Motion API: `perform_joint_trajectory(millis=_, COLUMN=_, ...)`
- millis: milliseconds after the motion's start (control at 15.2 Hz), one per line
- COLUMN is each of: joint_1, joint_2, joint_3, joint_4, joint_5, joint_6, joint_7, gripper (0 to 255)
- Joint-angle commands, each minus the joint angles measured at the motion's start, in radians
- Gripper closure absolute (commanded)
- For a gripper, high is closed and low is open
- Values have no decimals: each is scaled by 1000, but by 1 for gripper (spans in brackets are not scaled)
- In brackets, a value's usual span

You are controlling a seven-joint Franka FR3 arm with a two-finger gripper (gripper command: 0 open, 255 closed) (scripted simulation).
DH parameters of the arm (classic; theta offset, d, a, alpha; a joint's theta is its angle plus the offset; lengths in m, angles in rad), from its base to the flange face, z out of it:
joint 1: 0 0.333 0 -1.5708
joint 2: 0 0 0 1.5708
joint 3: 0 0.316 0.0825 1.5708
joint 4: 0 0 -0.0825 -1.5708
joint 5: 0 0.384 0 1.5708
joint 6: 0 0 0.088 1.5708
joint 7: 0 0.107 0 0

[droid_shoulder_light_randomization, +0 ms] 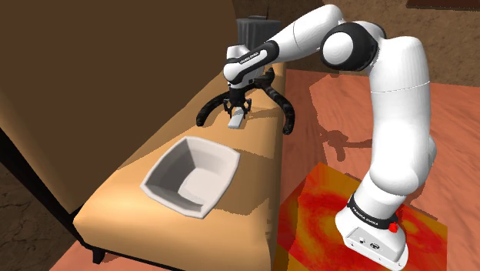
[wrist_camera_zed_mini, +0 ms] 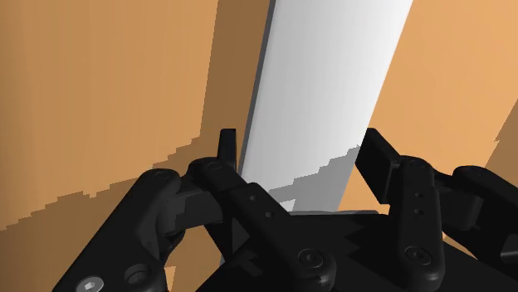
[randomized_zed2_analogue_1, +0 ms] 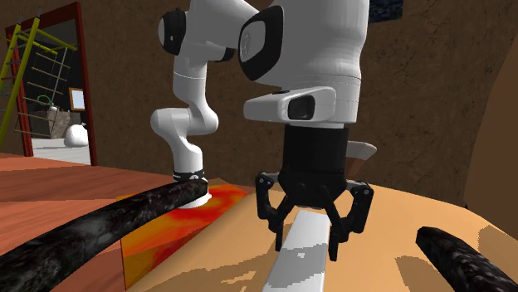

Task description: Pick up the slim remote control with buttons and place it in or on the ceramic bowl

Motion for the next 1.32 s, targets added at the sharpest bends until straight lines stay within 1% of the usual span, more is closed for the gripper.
perform_joint_trajectory(millis=0, joint_1=0, joint_2=0, joint_3=0, joint_4=-1, joint_5=0, joint_6=0, joint_7=0, gripper=255)
perform_joint_trajectory(millis=198, joint_1=0, joint_2=1, joint_3=0, joint_4=0, joint_5=0, joint_6=0, joint_7=0, gripper=255)
perform_joint_trajectory(millis=1254, joint_1=0, joint_2=-72, joint_3=1, joint_4=110, joint_5=3, joint_6=-182, joint_7=-5, gripper=255)
